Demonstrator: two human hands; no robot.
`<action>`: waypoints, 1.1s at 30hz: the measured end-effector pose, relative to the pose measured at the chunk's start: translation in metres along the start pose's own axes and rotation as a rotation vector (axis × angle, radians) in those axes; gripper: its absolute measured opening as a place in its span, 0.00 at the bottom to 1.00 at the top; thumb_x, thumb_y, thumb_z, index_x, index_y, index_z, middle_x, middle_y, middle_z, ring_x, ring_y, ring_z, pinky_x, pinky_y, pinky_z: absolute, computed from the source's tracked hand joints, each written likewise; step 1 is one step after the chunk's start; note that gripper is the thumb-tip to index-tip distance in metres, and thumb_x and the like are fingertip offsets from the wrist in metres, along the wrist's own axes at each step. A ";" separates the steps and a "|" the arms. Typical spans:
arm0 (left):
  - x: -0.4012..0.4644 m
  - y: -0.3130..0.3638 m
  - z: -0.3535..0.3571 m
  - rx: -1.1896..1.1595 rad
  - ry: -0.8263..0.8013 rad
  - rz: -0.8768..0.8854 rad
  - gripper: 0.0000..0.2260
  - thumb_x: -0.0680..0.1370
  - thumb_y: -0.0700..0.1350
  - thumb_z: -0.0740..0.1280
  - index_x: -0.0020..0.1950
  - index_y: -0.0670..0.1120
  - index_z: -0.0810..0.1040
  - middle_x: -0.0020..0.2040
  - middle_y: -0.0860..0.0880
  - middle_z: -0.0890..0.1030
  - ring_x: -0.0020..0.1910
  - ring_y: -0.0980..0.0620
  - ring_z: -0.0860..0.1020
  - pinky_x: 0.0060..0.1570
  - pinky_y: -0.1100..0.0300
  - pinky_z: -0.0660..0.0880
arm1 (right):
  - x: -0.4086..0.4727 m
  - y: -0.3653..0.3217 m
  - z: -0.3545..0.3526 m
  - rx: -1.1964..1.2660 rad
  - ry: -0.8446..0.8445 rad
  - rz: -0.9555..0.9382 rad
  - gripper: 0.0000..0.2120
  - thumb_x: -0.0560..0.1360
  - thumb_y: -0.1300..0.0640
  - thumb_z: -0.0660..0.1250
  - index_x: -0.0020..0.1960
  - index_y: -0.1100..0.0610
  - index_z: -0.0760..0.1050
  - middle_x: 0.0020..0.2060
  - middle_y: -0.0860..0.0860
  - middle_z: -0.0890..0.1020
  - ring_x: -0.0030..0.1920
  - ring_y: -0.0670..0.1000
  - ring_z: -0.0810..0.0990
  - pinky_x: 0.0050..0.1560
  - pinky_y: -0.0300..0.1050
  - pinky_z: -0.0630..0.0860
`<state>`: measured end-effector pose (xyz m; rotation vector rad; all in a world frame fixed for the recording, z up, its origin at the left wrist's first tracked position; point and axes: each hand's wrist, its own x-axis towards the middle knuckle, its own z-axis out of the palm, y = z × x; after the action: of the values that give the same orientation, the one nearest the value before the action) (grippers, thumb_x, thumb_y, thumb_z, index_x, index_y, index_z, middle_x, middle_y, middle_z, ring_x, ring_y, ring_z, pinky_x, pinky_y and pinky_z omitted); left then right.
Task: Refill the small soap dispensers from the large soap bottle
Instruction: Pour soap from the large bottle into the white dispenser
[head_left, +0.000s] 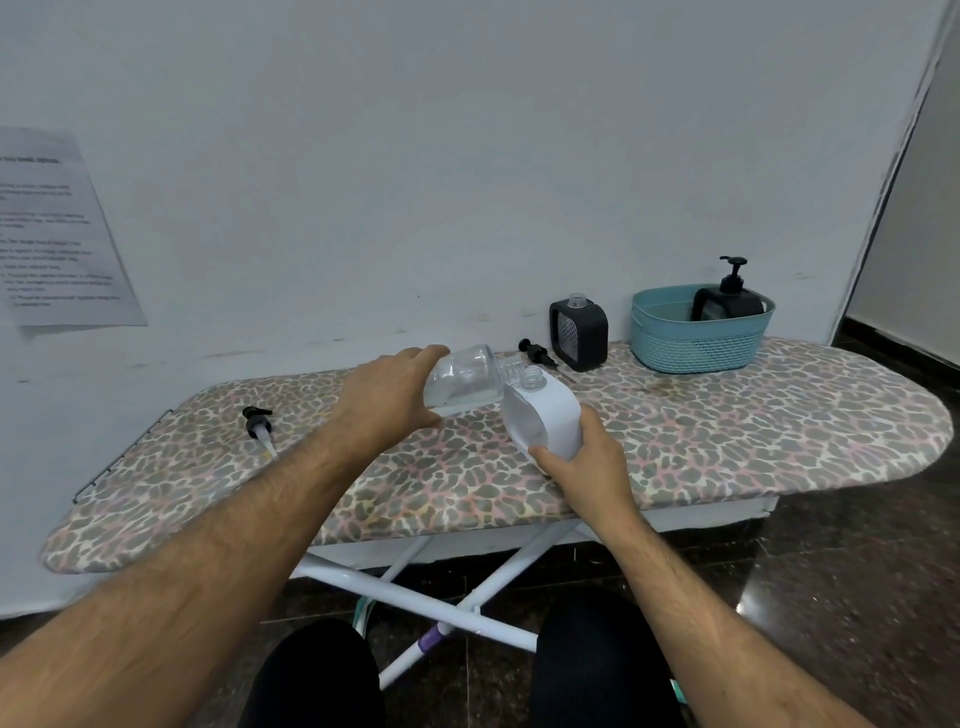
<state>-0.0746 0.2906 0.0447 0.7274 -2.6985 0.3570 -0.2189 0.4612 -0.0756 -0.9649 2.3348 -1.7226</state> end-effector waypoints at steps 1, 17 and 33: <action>0.001 0.001 -0.001 0.001 -0.004 0.001 0.39 0.70 0.58 0.76 0.76 0.54 0.62 0.69 0.52 0.75 0.59 0.48 0.79 0.52 0.51 0.78 | 0.000 0.001 0.001 -0.003 0.004 -0.002 0.29 0.71 0.52 0.75 0.69 0.52 0.68 0.55 0.47 0.76 0.54 0.50 0.76 0.37 0.32 0.74; 0.008 0.007 -0.007 0.030 -0.008 0.012 0.38 0.69 0.57 0.77 0.75 0.54 0.63 0.66 0.53 0.78 0.57 0.49 0.79 0.49 0.54 0.76 | 0.001 0.003 -0.001 0.019 0.004 0.000 0.31 0.70 0.50 0.76 0.69 0.51 0.68 0.56 0.46 0.76 0.55 0.51 0.77 0.50 0.52 0.81; 0.013 0.011 -0.017 0.066 -0.018 0.024 0.37 0.70 0.55 0.77 0.75 0.54 0.64 0.67 0.53 0.77 0.58 0.49 0.79 0.51 0.53 0.77 | 0.003 0.003 -0.002 0.002 -0.007 0.008 0.32 0.71 0.50 0.75 0.71 0.53 0.66 0.59 0.49 0.76 0.56 0.50 0.75 0.51 0.44 0.76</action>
<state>-0.0868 0.2995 0.0630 0.7207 -2.7253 0.4500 -0.2234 0.4618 -0.0770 -0.9585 2.3295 -1.7154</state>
